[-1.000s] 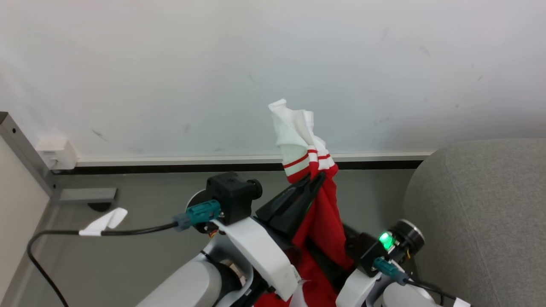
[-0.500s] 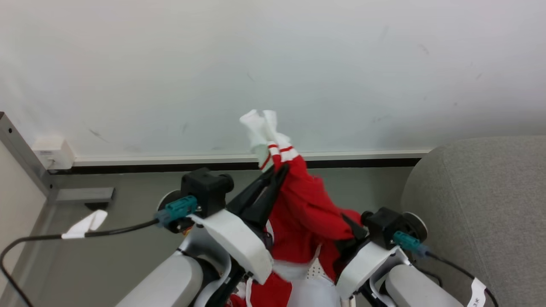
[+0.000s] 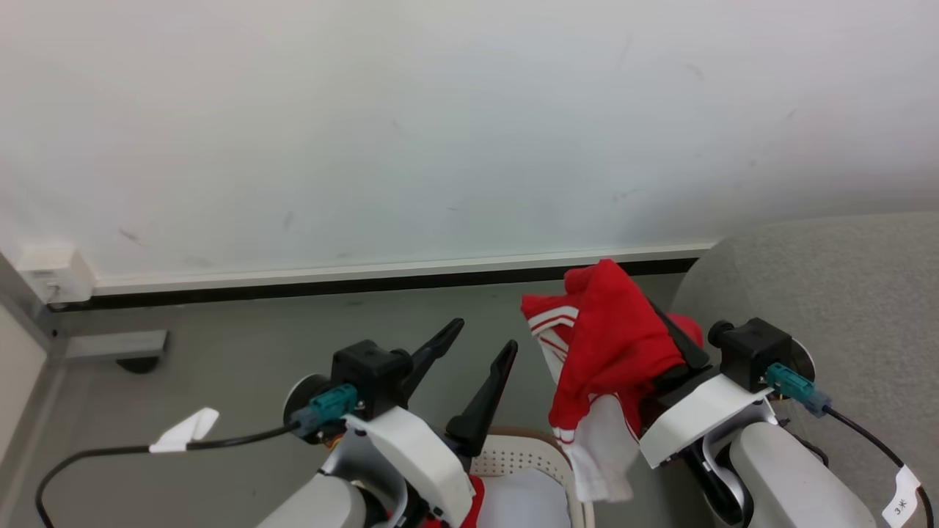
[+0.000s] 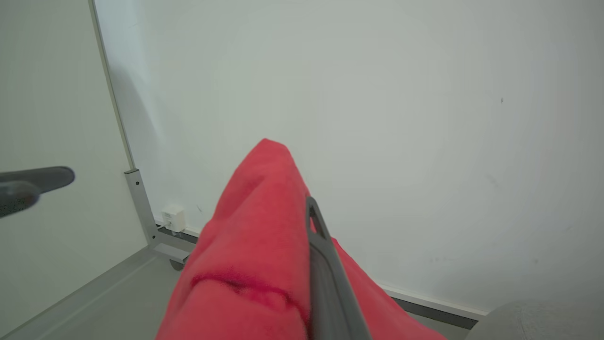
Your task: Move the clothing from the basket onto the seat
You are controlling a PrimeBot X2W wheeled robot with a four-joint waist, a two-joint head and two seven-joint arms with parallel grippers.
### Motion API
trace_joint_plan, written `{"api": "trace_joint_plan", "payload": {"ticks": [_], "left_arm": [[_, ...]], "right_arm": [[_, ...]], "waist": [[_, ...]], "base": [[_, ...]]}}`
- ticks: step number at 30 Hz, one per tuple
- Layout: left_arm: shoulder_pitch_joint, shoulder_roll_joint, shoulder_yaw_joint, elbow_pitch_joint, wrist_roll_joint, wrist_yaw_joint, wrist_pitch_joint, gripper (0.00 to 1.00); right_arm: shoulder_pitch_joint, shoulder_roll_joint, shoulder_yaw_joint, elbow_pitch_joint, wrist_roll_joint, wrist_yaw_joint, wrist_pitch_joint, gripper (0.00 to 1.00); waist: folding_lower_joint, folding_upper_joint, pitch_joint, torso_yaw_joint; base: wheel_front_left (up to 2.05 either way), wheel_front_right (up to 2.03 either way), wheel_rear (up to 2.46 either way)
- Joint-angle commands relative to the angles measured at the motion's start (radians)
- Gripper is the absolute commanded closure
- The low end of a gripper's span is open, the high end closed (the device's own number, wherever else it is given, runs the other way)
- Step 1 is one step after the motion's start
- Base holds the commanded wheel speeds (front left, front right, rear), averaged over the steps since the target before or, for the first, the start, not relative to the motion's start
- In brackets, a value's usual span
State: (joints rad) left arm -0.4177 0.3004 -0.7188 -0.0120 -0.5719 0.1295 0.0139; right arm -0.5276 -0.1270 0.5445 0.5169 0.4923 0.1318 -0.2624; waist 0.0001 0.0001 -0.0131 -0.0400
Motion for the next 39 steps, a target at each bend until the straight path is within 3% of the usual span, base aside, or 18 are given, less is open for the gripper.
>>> {"api": "trace_joint_plan", "payload": {"ticks": [1, 10, 24, 31, 39], "left_arm": [[0.015, -0.004, -0.003, 0.009, 0.013, -0.006, -0.015, 0.0], [0.017, -0.017, -0.018, 0.053, 0.012, -0.015, -0.044, 0.0], [0.024, -0.059, -0.083, 0.082, 0.039, -0.033, -0.083, 0.0], [-0.001, -0.068, -0.11, 0.089, 0.05, -0.046, -0.09, 0.0], [-0.043, -0.065, -0.12, 0.093, 0.06, -0.067, -0.079, 0.0]], "right_arm": [[0.008, -0.008, -0.009, -0.012, -0.009, -0.002, -0.004, 1.0], [0.016, -0.037, -0.048, -0.088, -0.012, -0.002, -0.004, 1.0], [0.124, -0.148, -0.158, -0.238, -0.034, -0.002, -0.004, 1.0], [0.153, -0.169, -0.223, -0.282, -0.048, -0.002, 0.003, 1.0], [0.084, -0.181, -0.275, -0.279, -0.069, -0.002, 0.043, 1.0]], "waist": [[-0.0001, -0.0001, 0.006, -0.019], [-0.0001, -0.0001, 0.025, -0.146], [-0.0001, -0.0001, 0.06, -0.321], [-0.0001, -0.0001, 0.106, -0.333], [-0.0001, -0.0001, 0.178, -0.281]], "base": [[0.0, 0.0, 0.0], [0.0, 0.0, 0.0], [0.0, 0.0, 0.0], [0.0, 0.0, 0.0], [0.0, 0.0, 0.0]]}}
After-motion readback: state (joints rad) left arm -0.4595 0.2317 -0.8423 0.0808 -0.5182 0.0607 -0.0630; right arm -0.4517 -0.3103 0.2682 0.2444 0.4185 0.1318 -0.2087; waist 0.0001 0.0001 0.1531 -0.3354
